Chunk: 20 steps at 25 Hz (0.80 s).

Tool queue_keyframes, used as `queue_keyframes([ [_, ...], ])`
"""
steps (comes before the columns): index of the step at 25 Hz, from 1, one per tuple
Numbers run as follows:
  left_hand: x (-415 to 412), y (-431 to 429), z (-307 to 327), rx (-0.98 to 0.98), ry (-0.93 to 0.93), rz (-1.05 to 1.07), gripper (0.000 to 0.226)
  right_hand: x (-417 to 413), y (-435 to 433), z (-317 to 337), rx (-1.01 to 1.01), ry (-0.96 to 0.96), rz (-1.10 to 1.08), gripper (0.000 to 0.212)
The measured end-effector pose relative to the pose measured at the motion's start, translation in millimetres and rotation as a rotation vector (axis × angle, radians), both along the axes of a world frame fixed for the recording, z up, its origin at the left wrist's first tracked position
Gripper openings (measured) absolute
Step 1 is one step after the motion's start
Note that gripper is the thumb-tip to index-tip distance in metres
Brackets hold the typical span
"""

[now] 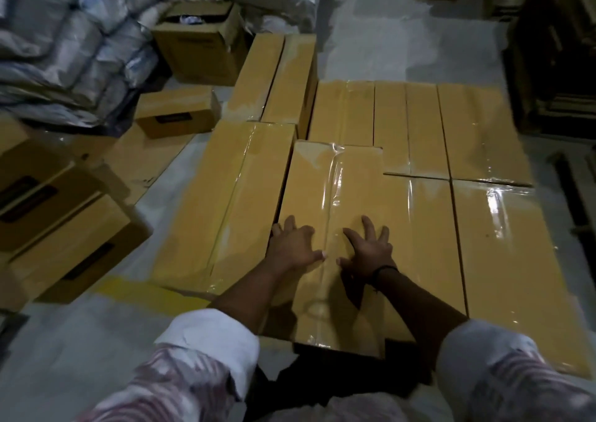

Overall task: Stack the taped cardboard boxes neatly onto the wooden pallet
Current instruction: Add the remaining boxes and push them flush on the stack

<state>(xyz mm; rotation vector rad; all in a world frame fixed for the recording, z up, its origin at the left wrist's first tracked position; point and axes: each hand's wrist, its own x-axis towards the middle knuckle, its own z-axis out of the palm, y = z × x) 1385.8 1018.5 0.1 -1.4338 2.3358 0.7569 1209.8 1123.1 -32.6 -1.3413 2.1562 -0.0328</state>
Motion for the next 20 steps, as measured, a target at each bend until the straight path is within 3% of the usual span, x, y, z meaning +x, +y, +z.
queue_keyframes([
  [3, 10.8, 18.7, -4.6, -0.005, -0.086, -0.113, 0.098, 3.4, 4.4, 0.3, 0.012, 0.015, 0.027, 0.08],
  [11, 64.9, 49.8, -23.3, -0.064, -0.099, -0.386, 0.12, 40.4, 59.4, -0.4, 0.042, 0.117, 0.133, 0.084],
  [20, 110.3, 49.2, -26.3, -0.099, -0.066, -0.602, 0.129, 101.3, 101.4, 5.8, 0.08, 0.112, 0.003, 0.093],
])
